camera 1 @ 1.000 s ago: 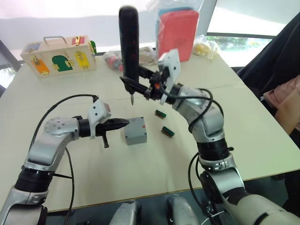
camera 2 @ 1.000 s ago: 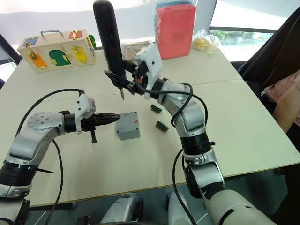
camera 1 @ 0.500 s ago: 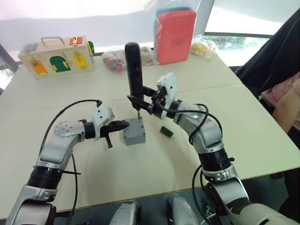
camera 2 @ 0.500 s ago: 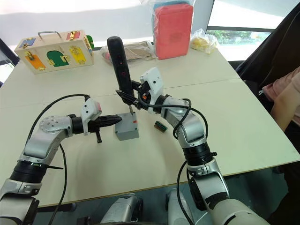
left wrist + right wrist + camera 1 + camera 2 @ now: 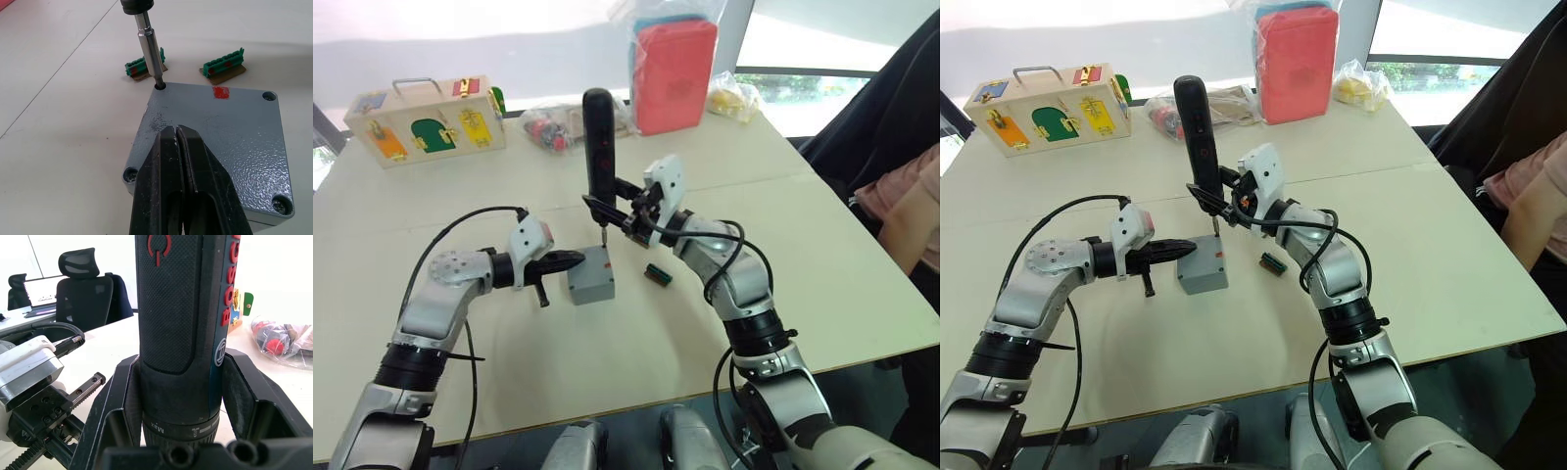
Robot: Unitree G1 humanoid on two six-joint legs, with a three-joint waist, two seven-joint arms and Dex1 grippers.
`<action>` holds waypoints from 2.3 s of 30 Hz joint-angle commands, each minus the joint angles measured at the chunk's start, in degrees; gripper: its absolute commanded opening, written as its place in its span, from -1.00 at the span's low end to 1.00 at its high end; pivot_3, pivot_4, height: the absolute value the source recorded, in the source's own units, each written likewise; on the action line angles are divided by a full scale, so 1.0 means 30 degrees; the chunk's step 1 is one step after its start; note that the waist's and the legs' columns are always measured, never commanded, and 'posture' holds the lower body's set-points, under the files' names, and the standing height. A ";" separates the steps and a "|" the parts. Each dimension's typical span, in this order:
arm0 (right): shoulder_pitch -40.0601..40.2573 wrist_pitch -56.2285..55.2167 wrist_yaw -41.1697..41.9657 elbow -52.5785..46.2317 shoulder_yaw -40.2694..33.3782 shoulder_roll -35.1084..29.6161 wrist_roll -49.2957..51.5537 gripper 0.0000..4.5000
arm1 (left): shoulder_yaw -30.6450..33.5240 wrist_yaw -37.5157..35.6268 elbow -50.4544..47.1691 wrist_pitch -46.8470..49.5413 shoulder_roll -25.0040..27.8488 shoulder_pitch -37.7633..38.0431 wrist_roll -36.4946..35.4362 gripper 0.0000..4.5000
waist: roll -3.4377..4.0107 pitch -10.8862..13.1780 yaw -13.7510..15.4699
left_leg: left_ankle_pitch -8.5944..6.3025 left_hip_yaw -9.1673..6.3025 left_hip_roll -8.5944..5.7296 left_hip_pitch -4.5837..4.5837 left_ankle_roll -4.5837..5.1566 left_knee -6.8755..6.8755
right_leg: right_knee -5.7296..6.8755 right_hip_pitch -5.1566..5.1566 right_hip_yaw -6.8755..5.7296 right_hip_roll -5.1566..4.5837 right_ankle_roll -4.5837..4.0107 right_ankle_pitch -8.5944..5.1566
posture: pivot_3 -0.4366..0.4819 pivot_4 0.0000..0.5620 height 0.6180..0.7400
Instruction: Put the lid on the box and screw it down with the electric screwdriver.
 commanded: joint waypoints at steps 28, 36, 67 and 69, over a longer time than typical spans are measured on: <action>0.2578 -0.0219 -0.0408 0.2499 0.2320 0.0916 -0.2175 -0.20 | -0.1073 -0.0069 0.0072 0.0286 0.0081 0.0937 0.0947 -1.00 | -0.0006 -0.0587 0.0015 | -0.0044 0.0045 0.0013 0.0660 0.0060 -0.0319 | -0.0099 0.0511 0.0050 0.0006 0.0004 -0.0016 | -0.05 -0.47 1.00; 0.2992 -0.0397 -0.0883 0.3603 0.2284 0.0956 -0.2682 -0.20 | -0.1336 -0.0178 0.0601 0.0007 -0.0039 0.1038 0.1312 -1.00 | 0.0046 -0.0726 0.0035 | -0.0126 0.0045 0.0020 0.1088 0.0199 -0.0576 | -0.0354 0.0913 0.0052 0.0018 -0.0003 -0.0045 | -0.05 -0.47 1.00; 0.3719 -0.0384 -0.1396 0.4402 0.2273 0.0572 -0.2988 -0.20 | -0.1825 -0.0216 0.1806 -0.0865 -0.0175 0.1192 0.1667 -1.00 | 0.0178 -0.1211 0.0100 | -0.0209 0.0009 0.0023 0.1323 0.0251 -0.0644 | -0.0386 0.1079 0.0059 0.0013 0.0016 -0.0193 | -0.05 -0.47 1.00; 0.3573 -0.0400 -0.1381 0.4287 0.2192 0.0519 -0.2954 -0.20 | -0.1796 -0.0188 0.1703 -0.0772 -0.0219 0.1182 0.1593 -1.00 | 0.0180 -0.1211 0.0109 | -0.0210 0.0007 0.0023 0.1323 0.0252 -0.0645 | -0.0386 0.1080 0.0059 0.0013 0.0016 -0.0195 | -0.05 -0.47 1.00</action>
